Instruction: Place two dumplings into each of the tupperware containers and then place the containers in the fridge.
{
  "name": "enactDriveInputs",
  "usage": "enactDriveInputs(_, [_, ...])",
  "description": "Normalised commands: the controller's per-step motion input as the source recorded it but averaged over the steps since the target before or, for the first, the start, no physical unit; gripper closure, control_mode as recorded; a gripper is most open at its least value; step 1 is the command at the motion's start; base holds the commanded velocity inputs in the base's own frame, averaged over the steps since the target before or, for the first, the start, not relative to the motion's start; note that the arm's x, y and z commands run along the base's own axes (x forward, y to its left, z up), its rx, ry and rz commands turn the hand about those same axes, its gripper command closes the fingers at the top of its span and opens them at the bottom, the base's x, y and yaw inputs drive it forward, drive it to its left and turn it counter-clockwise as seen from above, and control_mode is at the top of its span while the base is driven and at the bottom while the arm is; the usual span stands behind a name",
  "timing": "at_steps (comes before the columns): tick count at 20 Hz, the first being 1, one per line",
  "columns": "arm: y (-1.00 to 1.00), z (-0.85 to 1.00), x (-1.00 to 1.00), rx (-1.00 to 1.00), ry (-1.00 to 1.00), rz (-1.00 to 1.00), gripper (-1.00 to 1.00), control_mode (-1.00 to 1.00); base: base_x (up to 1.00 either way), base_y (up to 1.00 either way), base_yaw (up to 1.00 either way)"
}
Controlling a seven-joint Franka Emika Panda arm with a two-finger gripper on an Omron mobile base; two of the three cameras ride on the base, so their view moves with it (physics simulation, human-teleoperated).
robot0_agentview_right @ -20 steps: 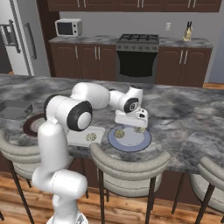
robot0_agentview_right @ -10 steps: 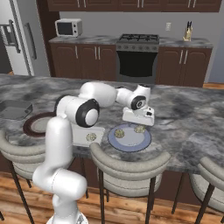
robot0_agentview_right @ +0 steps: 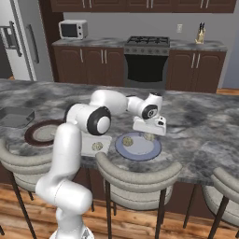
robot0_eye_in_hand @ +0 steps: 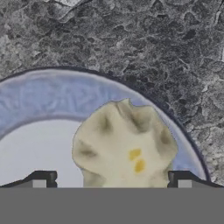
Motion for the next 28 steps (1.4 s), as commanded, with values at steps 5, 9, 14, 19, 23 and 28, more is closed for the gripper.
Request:
enactDriveInputs(5, [-0.07,-0.24,0.09,0.00,-0.04,0.00,-1.00,-1.00,0.00,0.00,0.00])
enactDriveInputs(9, [0.00,-0.34,0.00,0.00,-0.04,0.00,1.00,-1.00,0.00,0.00,0.00])
enactDriveInputs(14, [0.00,-0.12,0.00,0.00,-0.07,0.00,1.00,-1.00,0.00,0.00,0.00])
enactDriveInputs(19, [0.01,0.42,-0.03,0.00,-0.07,0.00,1.00,-1.00,0.00,0.00,0.00])
enactDriveInputs(23, [0.61,0.72,-0.37,-0.06,0.00,0.00,1.00,-1.00,0.00,0.00,0.00])
enactDriveInputs(28, [0.99,0.28,-0.49,-0.06,0.01,0.00,1.00,-1.00,0.00,0.00,0.00])
